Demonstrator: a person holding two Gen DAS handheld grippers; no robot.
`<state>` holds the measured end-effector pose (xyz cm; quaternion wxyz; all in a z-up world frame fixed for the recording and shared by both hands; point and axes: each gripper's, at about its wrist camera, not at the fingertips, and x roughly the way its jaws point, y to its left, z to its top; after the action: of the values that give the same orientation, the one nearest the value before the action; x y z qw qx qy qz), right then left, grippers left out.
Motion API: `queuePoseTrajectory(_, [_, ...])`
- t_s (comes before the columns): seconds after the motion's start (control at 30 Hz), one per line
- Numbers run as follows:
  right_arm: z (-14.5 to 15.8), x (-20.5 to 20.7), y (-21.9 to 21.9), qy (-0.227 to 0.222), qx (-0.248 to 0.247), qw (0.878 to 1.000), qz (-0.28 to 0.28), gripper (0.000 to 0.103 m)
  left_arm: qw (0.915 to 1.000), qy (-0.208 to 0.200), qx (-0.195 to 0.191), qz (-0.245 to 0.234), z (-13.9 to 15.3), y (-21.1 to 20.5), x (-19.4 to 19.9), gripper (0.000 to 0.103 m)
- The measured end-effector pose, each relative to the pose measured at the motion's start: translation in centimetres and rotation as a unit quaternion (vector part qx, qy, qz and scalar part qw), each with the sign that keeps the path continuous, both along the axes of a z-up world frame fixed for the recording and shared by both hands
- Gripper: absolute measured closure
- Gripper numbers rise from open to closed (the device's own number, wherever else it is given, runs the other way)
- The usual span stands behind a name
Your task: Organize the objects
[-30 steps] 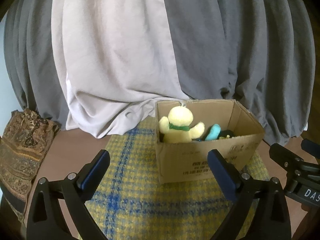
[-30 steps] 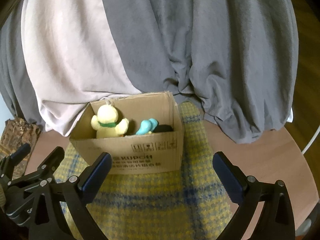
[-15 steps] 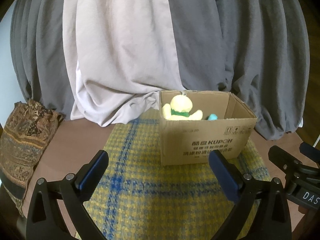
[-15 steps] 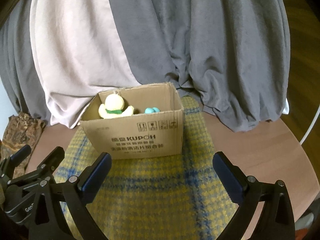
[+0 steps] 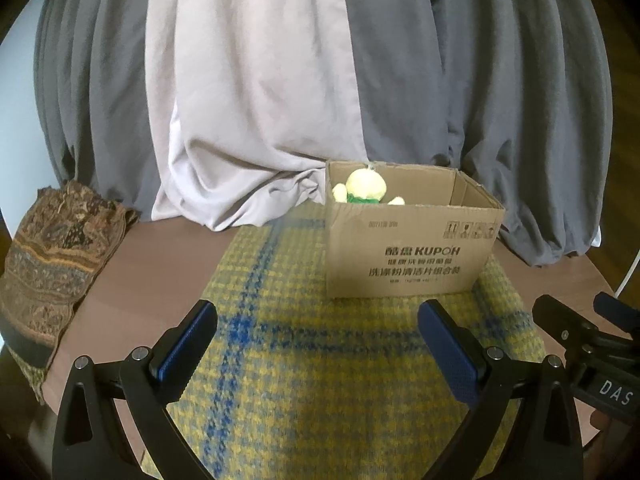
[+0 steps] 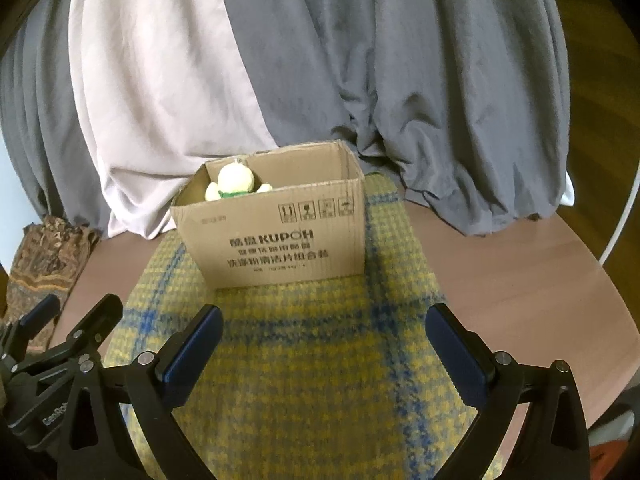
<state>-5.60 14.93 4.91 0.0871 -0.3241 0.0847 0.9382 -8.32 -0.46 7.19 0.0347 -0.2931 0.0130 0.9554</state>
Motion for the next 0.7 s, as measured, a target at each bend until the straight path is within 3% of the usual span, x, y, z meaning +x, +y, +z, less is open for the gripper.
queuePoseTrajectory(0.37, [-2.9, 2.3, 0.3, -0.020, -0.011, 1.000, -0.003, 0.001, 0.9999, -0.006, -0.013, -0.001, -1.8, 0.3, 2.6, 0.001])
queuePoseTrajectory(0.7, [-5.2, 3.8, -0.1, -0.058, -0.001, 0.998, -0.011, 0.001, 0.9990, -0.038, -0.021, 0.005, -4.2, -0.2, 4.4, 0.001])
